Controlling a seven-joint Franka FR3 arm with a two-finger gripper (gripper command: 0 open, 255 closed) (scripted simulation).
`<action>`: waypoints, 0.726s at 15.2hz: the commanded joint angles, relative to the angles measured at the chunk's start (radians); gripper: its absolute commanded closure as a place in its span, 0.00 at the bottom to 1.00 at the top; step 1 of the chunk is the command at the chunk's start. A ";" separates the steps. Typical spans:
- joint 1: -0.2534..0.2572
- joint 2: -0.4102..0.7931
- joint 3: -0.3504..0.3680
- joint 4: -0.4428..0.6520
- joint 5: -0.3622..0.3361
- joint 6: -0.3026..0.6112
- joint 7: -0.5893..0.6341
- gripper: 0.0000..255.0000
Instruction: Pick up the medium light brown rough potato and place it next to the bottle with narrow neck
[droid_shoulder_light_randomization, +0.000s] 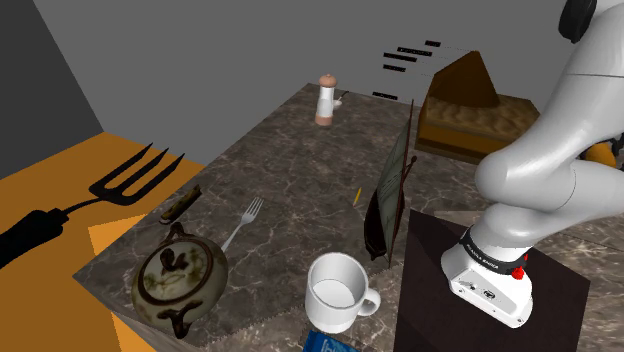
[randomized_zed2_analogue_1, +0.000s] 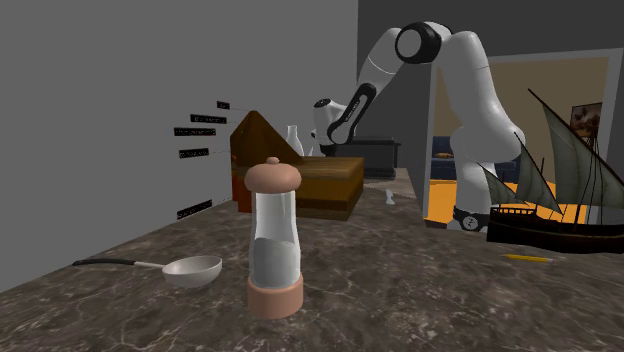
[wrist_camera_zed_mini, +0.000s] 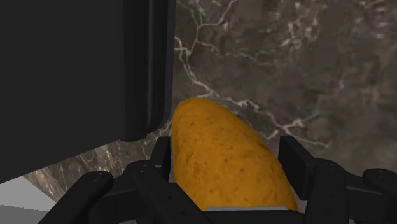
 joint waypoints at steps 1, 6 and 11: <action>0.000 0.004 0.000 -0.008 0.000 -0.001 0.001 1.00; 0.000 0.005 0.001 -0.008 -0.001 -0.001 0.002 0.00; 0.022 -0.029 -0.007 -0.011 -0.016 -0.034 0.011 0.00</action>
